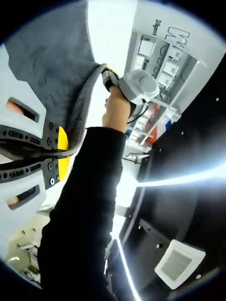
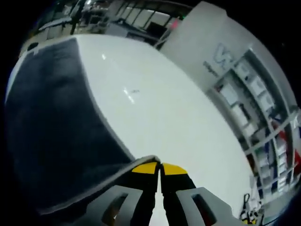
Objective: Open the folded towel by lifting each exposed corner and separating the folded layers until the towel lies flat within the target outline without major curled edges
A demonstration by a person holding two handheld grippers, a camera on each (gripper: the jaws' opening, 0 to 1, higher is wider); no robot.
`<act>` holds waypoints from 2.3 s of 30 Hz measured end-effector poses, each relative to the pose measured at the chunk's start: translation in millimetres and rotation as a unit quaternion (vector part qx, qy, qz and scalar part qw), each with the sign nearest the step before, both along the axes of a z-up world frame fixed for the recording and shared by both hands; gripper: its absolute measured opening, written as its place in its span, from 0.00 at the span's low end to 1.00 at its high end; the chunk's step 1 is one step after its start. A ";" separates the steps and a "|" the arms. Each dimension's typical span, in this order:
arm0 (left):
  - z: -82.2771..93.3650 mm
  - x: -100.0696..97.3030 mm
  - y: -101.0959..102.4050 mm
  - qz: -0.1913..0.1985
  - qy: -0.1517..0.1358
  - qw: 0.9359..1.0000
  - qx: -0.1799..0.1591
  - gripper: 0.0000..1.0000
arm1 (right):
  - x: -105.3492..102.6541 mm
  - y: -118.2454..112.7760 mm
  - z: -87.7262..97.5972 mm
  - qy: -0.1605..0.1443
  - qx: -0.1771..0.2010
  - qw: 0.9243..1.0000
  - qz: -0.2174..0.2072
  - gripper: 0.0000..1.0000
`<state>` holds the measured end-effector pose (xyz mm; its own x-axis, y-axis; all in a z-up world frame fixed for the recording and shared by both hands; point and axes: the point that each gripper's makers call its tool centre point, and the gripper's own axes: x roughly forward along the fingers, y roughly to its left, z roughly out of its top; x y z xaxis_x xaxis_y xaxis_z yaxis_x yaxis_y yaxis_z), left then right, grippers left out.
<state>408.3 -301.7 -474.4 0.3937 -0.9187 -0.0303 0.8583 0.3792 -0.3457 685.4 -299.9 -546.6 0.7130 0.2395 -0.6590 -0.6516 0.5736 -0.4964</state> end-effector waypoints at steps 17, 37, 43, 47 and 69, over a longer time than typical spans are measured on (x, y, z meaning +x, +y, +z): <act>-9.5 1.8 -9.9 0.007 -0.007 1.000 0.002 0.01 | -40.9 -70.4 8.0 0.059 -0.048 0.995 -0.066 0.67; -53.3 19.2 -23.5 0.019 -0.003 0.999 0.046 0.01 | -112.5 -16.7 48.4 0.182 -0.017 0.981 -0.068 0.64; -59.8 14.0 -28.3 0.005 0.000 0.999 0.052 0.01 | -66.6 -4.6 34.1 0.140 -0.002 0.984 -0.111 0.49; -62.6 9.9 -29.3 -0.001 0.004 0.999 0.052 0.01 | -51.3 11.4 18.6 0.132 0.026 0.981 -0.137 0.37; -60.8 7.5 -29.8 -0.009 0.007 0.999 0.047 0.01 | -32.1 -5.2 -19.3 0.132 -0.039 0.975 -0.172 0.00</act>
